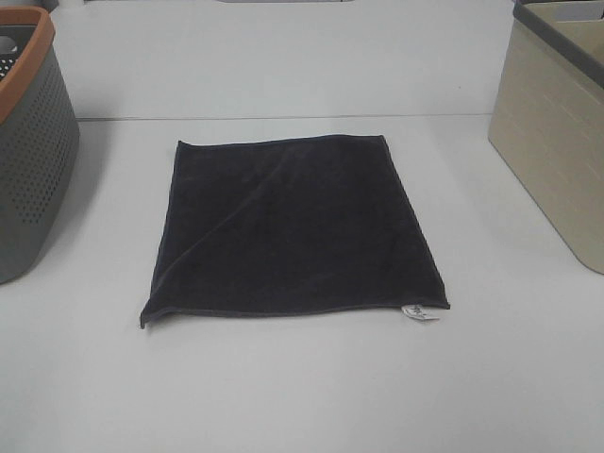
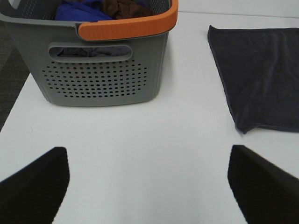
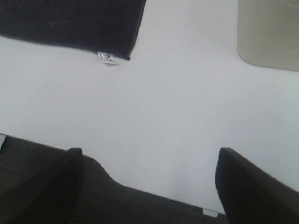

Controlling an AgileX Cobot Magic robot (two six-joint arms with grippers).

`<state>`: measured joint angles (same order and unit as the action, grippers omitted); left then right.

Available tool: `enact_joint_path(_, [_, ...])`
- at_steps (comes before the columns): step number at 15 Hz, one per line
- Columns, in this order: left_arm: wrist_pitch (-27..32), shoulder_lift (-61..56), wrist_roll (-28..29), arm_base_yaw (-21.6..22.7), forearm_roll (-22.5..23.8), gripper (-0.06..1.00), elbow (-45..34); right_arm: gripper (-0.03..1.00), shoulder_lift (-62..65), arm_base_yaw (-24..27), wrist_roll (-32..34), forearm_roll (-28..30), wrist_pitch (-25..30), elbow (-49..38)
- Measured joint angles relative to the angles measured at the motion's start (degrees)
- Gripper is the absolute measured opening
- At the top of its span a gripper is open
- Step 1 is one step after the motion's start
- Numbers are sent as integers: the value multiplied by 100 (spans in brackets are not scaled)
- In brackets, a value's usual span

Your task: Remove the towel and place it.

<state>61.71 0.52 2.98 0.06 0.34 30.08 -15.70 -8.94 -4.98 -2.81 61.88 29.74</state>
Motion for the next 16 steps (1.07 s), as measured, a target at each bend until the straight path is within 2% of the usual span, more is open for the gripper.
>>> enact_joint_path(9, [-143,-80,-195,0,-34,82,-80,76,1536,0,-6,-143,-115,-97])
enact_joint_path(16, [-143,-80,-218,0,-34,82,-80,76,1593,0,-6,-155,-115,-97])
